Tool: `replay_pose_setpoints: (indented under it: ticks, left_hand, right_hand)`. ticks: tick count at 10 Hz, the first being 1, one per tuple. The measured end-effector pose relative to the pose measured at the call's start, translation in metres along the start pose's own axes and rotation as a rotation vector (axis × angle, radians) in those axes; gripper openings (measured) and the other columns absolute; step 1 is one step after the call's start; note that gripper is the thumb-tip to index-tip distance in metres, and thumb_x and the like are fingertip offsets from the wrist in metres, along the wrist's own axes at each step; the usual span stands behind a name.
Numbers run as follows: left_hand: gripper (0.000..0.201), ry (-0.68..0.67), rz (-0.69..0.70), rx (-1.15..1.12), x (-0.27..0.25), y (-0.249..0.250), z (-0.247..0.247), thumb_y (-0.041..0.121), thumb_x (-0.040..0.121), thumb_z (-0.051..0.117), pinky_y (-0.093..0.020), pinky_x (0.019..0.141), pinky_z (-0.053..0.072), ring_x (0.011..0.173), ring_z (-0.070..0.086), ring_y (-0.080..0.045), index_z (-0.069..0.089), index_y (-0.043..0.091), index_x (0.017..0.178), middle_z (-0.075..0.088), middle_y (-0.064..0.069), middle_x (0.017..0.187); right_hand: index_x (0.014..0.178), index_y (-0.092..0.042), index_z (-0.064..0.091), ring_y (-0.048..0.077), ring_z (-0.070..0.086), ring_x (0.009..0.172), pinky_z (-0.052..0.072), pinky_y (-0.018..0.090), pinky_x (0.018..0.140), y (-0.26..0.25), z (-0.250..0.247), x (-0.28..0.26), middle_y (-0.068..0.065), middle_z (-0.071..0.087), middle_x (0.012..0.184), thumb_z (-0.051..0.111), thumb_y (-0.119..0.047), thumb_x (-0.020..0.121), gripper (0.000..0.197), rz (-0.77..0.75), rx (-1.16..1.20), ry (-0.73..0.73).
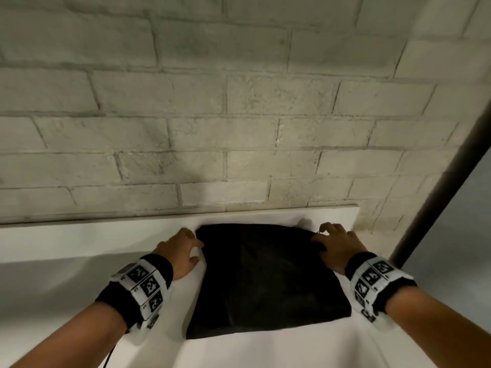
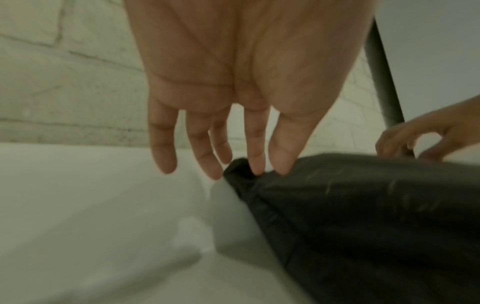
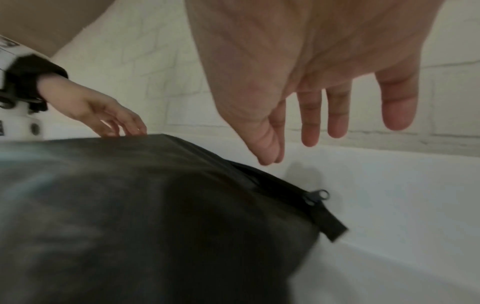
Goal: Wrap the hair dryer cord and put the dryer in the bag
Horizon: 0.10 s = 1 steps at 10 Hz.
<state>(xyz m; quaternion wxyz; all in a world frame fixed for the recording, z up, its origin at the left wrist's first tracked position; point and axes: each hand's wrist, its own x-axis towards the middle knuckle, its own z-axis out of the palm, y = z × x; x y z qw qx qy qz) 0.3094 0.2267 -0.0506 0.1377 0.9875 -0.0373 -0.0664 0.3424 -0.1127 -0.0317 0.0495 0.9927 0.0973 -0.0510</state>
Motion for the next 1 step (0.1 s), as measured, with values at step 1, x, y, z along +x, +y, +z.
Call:
replay_pose_setpoints:
  ticks: [1]
  left_hand:
    - [0.043, -0.126, 0.075, 0.021, -0.0327, 0.0147, -0.0099, 0.031, 0.090, 0.051, -0.026, 0.106, 0.033, 0.128, 0.043, -0.019, 0.046, 0.026, 0.132, 0.039, -0.004, 0.141]
  right_hand:
    - [0.129, -0.029, 0.043, 0.024, 0.033, 0.127, 0.032, 0.039, 0.104, -0.0165, 0.0030, -0.0331, 0.002, 0.034, 0.139, 0.044, -0.027, 0.088, 0.041, -0.090, 0.075, -0.032]
